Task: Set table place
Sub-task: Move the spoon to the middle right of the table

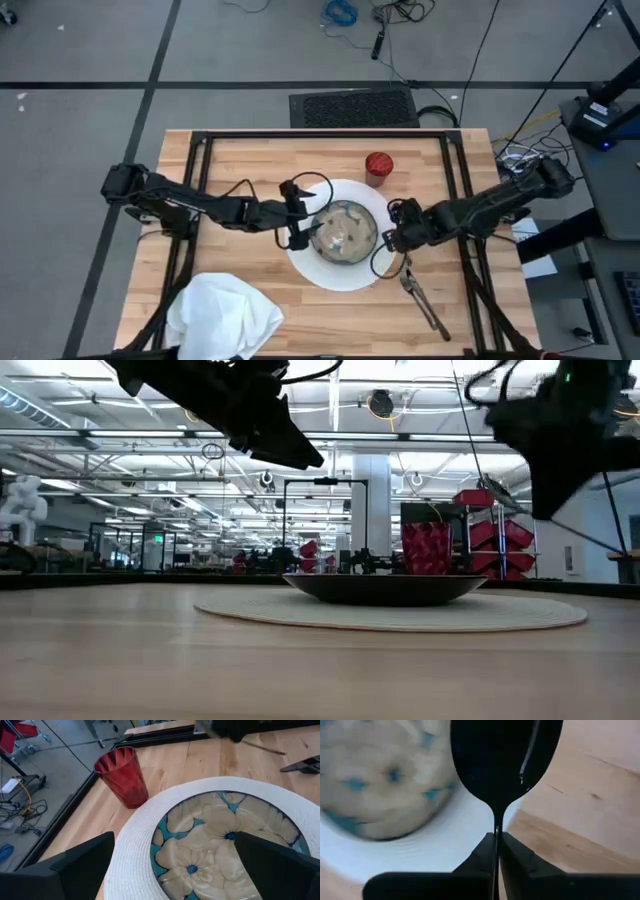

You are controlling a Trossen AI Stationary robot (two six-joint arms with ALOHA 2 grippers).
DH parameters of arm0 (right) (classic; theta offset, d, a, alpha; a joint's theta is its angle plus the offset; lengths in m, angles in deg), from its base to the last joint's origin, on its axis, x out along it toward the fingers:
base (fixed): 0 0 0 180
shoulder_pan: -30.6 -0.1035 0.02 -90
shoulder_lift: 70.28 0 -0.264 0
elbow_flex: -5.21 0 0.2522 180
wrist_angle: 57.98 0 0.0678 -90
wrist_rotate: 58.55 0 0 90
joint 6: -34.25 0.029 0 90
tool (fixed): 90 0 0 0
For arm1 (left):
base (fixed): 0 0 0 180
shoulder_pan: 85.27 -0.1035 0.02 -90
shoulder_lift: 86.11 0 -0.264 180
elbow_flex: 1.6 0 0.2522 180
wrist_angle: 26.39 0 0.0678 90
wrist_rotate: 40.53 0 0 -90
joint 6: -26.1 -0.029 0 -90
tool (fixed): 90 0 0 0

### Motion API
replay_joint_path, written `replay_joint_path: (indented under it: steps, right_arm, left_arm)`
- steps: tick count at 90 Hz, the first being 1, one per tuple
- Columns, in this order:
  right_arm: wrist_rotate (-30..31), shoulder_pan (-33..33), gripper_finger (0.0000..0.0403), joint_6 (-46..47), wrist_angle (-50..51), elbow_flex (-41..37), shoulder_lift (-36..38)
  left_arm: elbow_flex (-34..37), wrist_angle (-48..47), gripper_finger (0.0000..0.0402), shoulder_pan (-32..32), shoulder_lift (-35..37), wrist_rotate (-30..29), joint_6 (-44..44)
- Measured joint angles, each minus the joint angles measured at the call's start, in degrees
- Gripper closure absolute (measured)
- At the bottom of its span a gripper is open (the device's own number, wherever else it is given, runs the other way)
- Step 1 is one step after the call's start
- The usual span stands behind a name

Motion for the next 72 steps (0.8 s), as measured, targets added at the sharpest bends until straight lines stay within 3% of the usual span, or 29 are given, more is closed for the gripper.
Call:
replay_joint_path:
  steps: [39,72]
  right_arm:
    - [-11.08,17.94,0.0403,-8.24,-2.05,-13.21,11.34]
    - [-18.29,26.95,0.0403,-11.58,-4.38,-19.09,12.03]
  left_arm:
    - [0.01,0.11,0.0002,0.8,0.0,0.42,0.11]
    - [0.02,0.33,0.0002,0.8,0.0,0.46,1.27]
